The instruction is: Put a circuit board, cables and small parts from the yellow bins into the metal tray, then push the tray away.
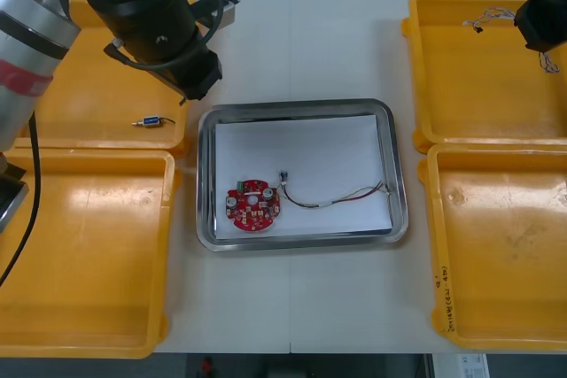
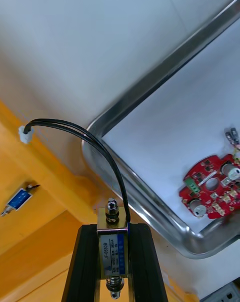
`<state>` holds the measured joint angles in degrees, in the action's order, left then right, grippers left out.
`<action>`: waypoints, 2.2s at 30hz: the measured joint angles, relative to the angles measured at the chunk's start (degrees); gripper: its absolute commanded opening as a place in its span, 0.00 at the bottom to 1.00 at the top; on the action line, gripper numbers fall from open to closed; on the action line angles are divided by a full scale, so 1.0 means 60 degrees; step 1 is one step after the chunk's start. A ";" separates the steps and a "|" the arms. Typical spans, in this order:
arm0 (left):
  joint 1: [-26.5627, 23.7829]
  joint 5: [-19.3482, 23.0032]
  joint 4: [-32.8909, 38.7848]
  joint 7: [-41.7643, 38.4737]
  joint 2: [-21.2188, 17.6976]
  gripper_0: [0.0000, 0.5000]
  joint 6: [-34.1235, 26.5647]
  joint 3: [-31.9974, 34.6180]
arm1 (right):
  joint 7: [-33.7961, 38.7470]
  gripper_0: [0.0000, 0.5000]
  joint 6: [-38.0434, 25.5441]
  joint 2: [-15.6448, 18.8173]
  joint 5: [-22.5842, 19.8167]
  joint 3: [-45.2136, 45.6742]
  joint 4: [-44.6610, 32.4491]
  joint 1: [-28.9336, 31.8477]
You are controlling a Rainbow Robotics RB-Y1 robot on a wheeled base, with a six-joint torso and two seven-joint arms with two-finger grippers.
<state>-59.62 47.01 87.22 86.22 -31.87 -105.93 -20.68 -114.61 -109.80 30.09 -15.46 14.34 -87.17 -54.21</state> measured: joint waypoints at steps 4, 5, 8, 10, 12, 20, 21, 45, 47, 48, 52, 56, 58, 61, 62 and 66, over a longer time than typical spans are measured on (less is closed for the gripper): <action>0.0000 0.0062 0.0008 -0.0054 0.0202 0.00 0.0117 -0.0288 | 0.0000 0.00 0.0000 0.0000 0.0002 0.0001 0.0000 0.0000; 0.0000 0.0066 0.0008 -0.0123 0.0238 0.00 0.0220 -0.0423 | 0.0000 0.00 0.0000 0.0000 0.0002 0.0002 0.0000 0.0000; 0.0000 0.0071 0.0010 -0.0446 0.0308 0.00 0.0481 -0.0873 | 0.0000 0.00 0.0000 0.0000 0.0002 0.0004 0.0000 0.0000; 0.0000 0.0078 0.0010 -0.0872 0.0329 0.00 0.0657 -0.1193 | 0.0000 0.00 0.0000 0.0000 0.0002 0.0006 0.0000 0.0000; 0.0000 0.0096 0.0010 -0.1452 0.0337 0.00 0.0851 -0.1477 | 0.0000 0.00 0.0000 0.0000 0.0002 0.0008 0.0000 0.0000; 0.0000 0.0229 -0.0647 -0.2835 0.0400 0.01 0.1954 -0.2250 | 0.0000 0.00 0.0000 0.0000 0.0002 0.0015 0.0000 0.0000; 0.0000 0.0244 -0.0808 -0.2835 0.0418 0.00 0.2123 -0.2329 | 0.0000 0.00 0.0000 0.0000 0.0002 0.0016 0.0000 0.0000; 0.0000 0.0421 -0.2345 -0.2836 0.0547 0.65 0.3488 -0.3736 | 0.0000 0.00 0.0000 0.0000 0.0002 0.0036 0.0000 0.0000; 0.0000 0.0438 -0.2348 -0.2835 0.0548 0.91 0.3488 -0.3736 | 0.0000 0.00 0.0000 0.0000 0.0002 0.0037 0.0000 0.0000; 0.0000 0.0444 -0.2348 -0.2836 0.0548 0.99 0.3488 -0.3736 | 0.0000 0.00 0.0000 0.0000 0.0002 0.0037 0.0000 0.0000; 0.0000 0.0454 -0.2349 -0.2836 0.0548 1.00 0.3488 -0.3736 | 0.0000 0.00 0.0000 0.0000 0.0002 0.0037 0.0000 0.0000; 0.0000 0.0455 -0.2349 -0.2836 0.0548 1.00 0.3488 -0.3736 | 0.0000 0.00 0.0000 0.0000 0.0002 0.0037 0.0000 0.0000; 0.0000 0.0456 -0.2350 -0.2836 0.0548 1.00 0.3488 -0.3736 | 0.0000 0.00 0.0000 0.0000 0.0002 0.0037 0.0000 0.0000; -0.0001 0.0456 -0.2350 -0.2836 0.0548 1.00 0.3484 -0.3733 | 0.0000 0.00 0.0000 0.0000 0.0002 0.0037 0.0000 0.0000; -0.0002 0.0456 -0.2348 -0.2836 0.0548 1.00 0.3468 -0.3727 | 0.0000 0.00 0.0000 0.0000 0.0002 0.0037 0.0000 0.0000; -0.0006 0.0452 -0.2227 -0.2836 0.0549 1.00 0.2931 -0.3501 | 0.0000 0.00 0.0000 0.0000 0.0002 0.0037 0.0000 0.0000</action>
<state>-59.65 49.73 73.85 69.21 -28.58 -88.34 -41.69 -114.61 -109.80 30.09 -15.45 14.57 -87.17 -54.21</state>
